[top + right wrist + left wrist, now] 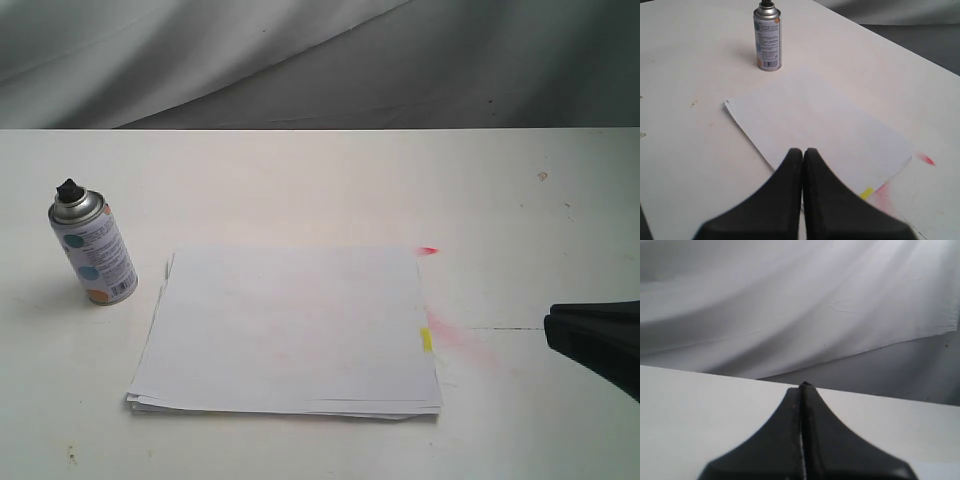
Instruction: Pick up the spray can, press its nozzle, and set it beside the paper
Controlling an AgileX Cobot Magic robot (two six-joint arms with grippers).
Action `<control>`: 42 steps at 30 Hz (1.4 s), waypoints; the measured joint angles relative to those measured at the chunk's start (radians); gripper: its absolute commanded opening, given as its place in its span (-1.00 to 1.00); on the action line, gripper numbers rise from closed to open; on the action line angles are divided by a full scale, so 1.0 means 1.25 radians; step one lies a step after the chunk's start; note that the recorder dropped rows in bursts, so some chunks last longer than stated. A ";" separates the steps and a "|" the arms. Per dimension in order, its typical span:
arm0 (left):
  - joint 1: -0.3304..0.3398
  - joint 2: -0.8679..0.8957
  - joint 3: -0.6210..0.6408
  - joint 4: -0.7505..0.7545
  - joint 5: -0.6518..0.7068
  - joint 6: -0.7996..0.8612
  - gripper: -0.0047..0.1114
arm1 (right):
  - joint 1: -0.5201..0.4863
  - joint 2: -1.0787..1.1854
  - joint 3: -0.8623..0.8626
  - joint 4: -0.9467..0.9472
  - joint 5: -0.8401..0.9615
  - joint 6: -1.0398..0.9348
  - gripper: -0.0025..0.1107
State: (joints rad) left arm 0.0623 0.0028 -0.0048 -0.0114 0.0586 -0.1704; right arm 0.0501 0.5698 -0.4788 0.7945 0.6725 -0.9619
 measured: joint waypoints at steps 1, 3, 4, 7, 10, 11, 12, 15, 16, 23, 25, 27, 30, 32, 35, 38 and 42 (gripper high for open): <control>0.000 0.000 0.000 -0.002 0.010 0.006 -0.92 | 0.000 0.000 0.000 0.000 0.000 0.000 -0.96; 0.000 0.000 0.000 -0.006 0.031 0.014 -0.92 | 0.000 0.000 0.000 0.000 0.000 0.000 -0.96; 0.000 0.000 0.000 -0.006 0.037 0.014 -0.92 | 0.000 0.000 0.000 0.000 0.000 0.000 -0.96; 0.000 0.000 0.000 -0.006 0.042 0.024 -0.92 | 0.000 0.000 0.000 0.000 0.000 0.000 -0.96; 0.000 0.000 0.000 -0.006 0.042 0.026 -0.92 | 0.000 0.000 0.000 0.000 0.000 0.000 -0.96; 0.000 0.000 0.000 -0.006 0.042 0.026 -0.92 | 0.000 0.000 0.000 0.000 0.000 0.000 -0.96; 0.000 0.000 0.000 -0.006 0.042 0.026 -0.92 | 0.000 0.000 0.000 0.000 0.000 0.000 -0.96; 0.000 0.000 0.000 -0.006 0.042 0.026 -0.92 | 0.000 0.000 0.000 0.000 0.000 0.000 -0.96; 0.000 0.000 0.000 -0.006 0.042 0.026 -0.92 | 0.000 0.000 0.000 0.000 0.000 0.000 -0.96; 0.000 0.000 0.000 -0.006 0.042 0.032 -0.92 | 0.000 0.000 0.000 0.000 -0.009 0.000 -0.96; 0.000 0.000 0.000 -0.006 0.042 0.032 -0.92 | 0.000 0.000 0.000 0.000 -0.036 0.000 -0.96; 0.000 0.000 0.000 -0.006 0.042 0.032 -0.92 | -0.003 -0.009 0.000 0.007 -0.071 0.000 -0.96; 0.000 0.000 0.000 -0.004 0.042 0.032 -0.92 | -0.033 -0.071 0.000 0.042 -0.167 0.003 -0.96; 0.000 0.000 0.000 -0.004 0.042 0.032 -0.92 | -0.066 -0.113 0.000 0.047 -0.230 0.003 -0.96; 0.000 0.000 0.000 -0.004 0.042 0.032 -0.92 | -0.175 -0.160 0.000 0.048 -0.268 0.003 -0.96; 0.000 0.000 0.000 -0.004 0.042 0.032 -0.92 | -0.307 -0.190 0.000 0.048 -0.268 0.019 -0.96; 0.000 0.000 0.000 -0.004 0.042 0.032 -0.92 | -0.369 -0.197 0.000 0.049 -0.268 0.036 -0.96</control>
State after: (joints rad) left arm 0.0623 0.0028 -0.0048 -0.0166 0.1108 -0.1304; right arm -0.4105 0.3232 -0.4782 0.8560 0.3374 -0.9174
